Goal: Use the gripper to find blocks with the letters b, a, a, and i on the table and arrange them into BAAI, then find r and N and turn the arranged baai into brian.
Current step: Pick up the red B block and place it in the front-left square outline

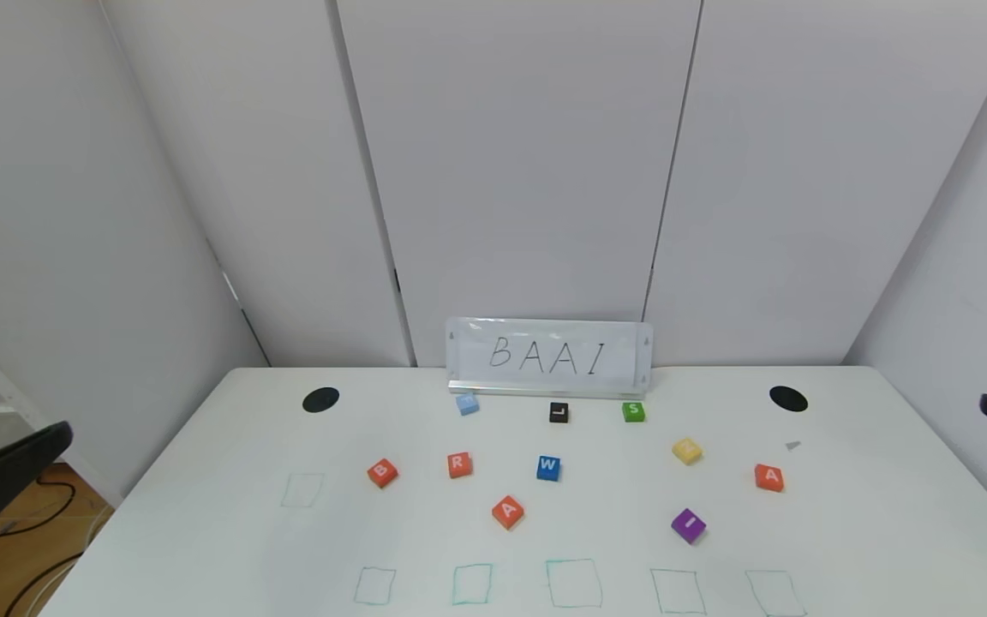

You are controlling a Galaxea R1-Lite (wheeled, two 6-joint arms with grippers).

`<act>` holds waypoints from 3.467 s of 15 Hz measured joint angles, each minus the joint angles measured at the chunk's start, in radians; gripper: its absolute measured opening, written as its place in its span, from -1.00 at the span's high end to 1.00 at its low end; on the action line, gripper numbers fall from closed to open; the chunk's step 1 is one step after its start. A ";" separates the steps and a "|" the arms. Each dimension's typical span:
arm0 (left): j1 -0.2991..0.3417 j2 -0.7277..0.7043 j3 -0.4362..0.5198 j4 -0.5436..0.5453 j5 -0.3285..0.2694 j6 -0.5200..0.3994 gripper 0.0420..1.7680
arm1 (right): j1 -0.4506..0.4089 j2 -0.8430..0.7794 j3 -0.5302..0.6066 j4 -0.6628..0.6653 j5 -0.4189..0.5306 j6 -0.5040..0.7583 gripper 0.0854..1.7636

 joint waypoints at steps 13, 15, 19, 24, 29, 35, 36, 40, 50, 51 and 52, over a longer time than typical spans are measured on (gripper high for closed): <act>0.010 0.595 -0.236 0.015 0.029 -0.044 -0.94 | 0.069 0.515 -0.182 -0.004 -0.076 0.071 -0.94; 0.011 0.621 -0.241 0.029 0.037 -0.043 -0.94 | 0.066 0.512 -0.184 -0.002 -0.074 0.072 -0.94; 0.004 0.649 -0.312 0.191 0.035 -0.087 -0.94 | 0.075 0.491 -0.181 0.003 -0.071 0.073 -0.94; -0.045 0.730 -0.472 0.392 0.059 -0.273 -0.94 | 0.086 0.460 -0.173 0.006 -0.069 0.069 -0.94; -0.063 0.883 -0.719 0.649 0.067 -0.463 -0.94 | 0.098 0.444 -0.170 0.008 -0.071 0.069 -0.94; -0.139 1.078 -0.985 0.834 0.069 -0.660 -0.94 | 0.109 0.436 -0.166 0.008 -0.075 0.068 -0.94; -0.151 1.110 -1.024 0.858 0.070 -0.692 -0.94 | 0.109 0.435 -0.166 0.006 -0.075 0.068 -0.94; -0.192 1.214 -1.107 0.884 0.085 -0.784 -0.94 | 0.109 0.430 -0.166 0.006 -0.075 0.068 -0.94; -0.243 1.413 -1.110 0.829 0.128 -0.906 -0.94 | 0.110 0.426 -0.166 0.005 -0.073 0.068 -0.94; -0.243 1.424 -1.102 0.803 0.129 -0.917 -0.94 | 0.110 0.426 -0.166 0.004 -0.073 0.067 -0.94; -0.244 1.435 -1.094 0.780 0.130 -0.928 -0.94 | 0.110 0.426 -0.166 0.004 -0.071 0.067 -0.94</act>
